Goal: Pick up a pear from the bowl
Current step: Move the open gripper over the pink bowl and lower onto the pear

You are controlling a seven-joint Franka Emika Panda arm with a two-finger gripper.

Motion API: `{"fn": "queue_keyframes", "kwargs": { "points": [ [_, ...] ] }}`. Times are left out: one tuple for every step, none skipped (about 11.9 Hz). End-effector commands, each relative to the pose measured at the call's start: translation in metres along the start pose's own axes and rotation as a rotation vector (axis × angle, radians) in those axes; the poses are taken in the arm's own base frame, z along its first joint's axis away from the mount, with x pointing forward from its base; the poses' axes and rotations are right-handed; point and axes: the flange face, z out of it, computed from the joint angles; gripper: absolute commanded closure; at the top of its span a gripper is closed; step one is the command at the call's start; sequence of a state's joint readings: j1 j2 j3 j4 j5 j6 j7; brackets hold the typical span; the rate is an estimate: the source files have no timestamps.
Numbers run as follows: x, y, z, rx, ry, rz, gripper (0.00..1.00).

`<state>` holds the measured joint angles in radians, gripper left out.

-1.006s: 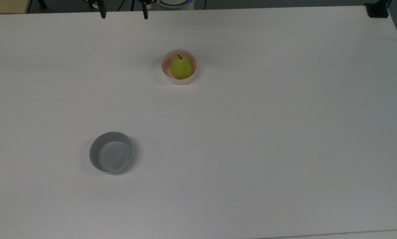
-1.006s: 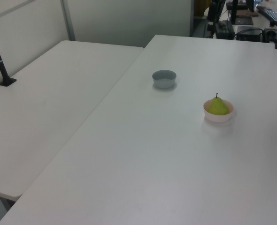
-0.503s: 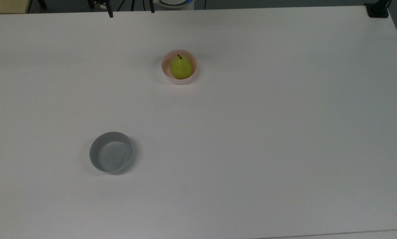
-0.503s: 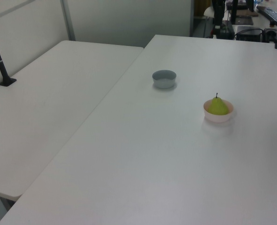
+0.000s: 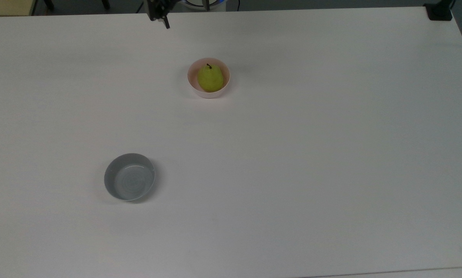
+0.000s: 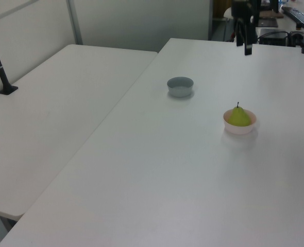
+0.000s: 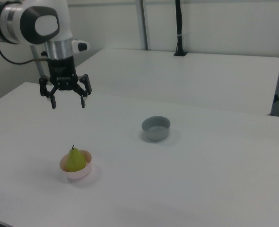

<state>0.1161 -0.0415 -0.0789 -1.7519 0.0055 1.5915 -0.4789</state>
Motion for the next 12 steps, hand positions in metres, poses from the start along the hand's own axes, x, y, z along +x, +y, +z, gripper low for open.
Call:
{"fn": "queue_keyframes", "kwargs": {
  "points": [
    [-0.009,-0.036,0.05,-0.002,0.075,0.046,0.0],
    [-0.007,-0.041,0.066,-0.006,0.084,0.072,0.0],
    [-0.005,-0.042,0.08,-0.005,0.083,0.076,0.0],
    [-0.002,-0.042,0.095,-0.009,0.095,0.08,0.0],
    [-0.001,-0.045,0.112,-0.012,0.098,0.075,0.0],
    [0.005,-0.052,0.129,-0.015,0.101,0.086,0.0],
    [0.01,-0.052,0.145,-0.017,0.102,0.114,0.0],
    [0.014,-0.05,0.159,-0.019,0.095,0.124,0.0],
    [0.018,-0.048,0.169,-0.019,0.09,0.127,0.0],
    [0.022,-0.046,0.18,-0.021,0.083,0.127,0.02],
    [0.025,-0.045,0.188,-0.026,0.072,0.123,0.06],
    [0.027,-0.044,0.197,-0.025,0.058,0.123,0.16]
  ]
}}
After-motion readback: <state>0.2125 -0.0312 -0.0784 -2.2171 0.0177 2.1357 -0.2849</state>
